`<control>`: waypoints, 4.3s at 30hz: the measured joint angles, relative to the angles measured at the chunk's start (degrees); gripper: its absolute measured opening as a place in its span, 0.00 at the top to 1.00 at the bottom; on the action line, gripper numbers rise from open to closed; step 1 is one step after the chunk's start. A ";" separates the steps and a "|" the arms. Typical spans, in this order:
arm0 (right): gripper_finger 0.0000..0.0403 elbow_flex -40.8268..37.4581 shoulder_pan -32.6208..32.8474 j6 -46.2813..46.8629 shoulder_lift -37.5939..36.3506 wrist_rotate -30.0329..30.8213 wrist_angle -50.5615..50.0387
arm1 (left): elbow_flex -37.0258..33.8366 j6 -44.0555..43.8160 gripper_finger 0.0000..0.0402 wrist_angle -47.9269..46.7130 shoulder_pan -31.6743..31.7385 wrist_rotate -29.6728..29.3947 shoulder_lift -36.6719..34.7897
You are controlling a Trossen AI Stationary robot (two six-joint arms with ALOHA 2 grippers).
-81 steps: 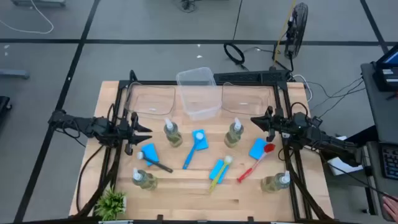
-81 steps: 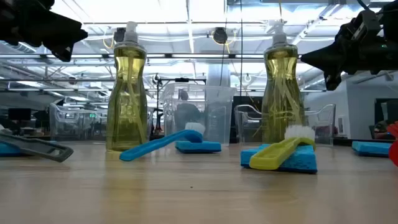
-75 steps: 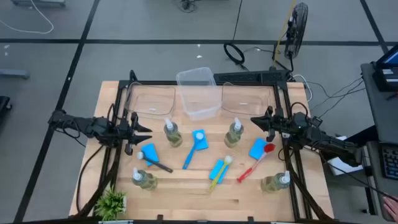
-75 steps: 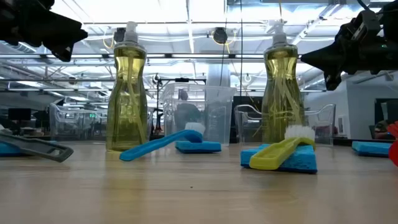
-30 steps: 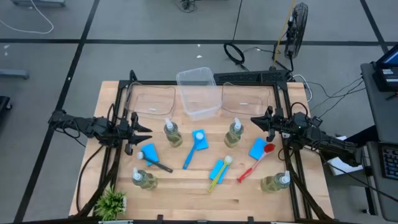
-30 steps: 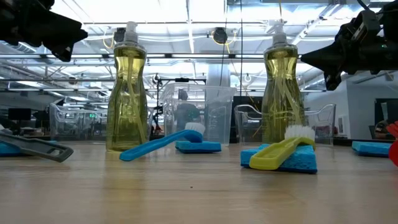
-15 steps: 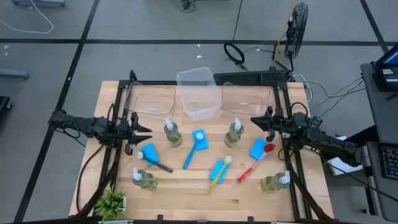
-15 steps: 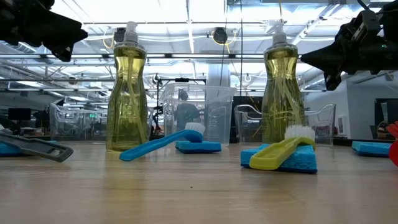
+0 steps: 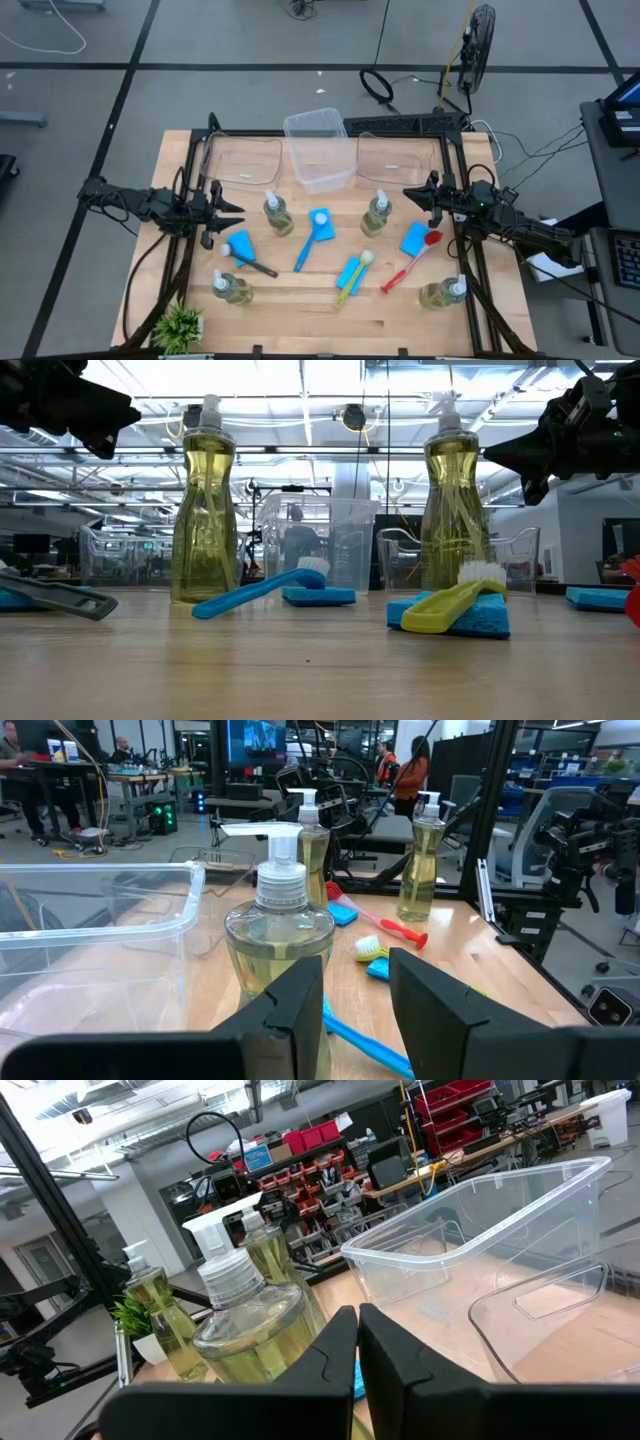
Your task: Pick & Place Kitchen Sink Supplies
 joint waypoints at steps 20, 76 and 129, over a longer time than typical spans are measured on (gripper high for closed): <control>0.99 -0.02 0.02 1.46 0.02 -0.02 0.31 | 0.00 0.02 0.70 0.00 0.00 0.01 0.01; 0.52 18.30 0.02 -2.51 12.44 -6.25 4.37 | 0.00 0.02 0.70 3.19 -0.01 -0.07 0.01; 0.30 27.06 5.79 -15.12 45.75 -13.16 6.97 | 0.00 -1.44 0.70 5.11 -0.01 -0.04 0.01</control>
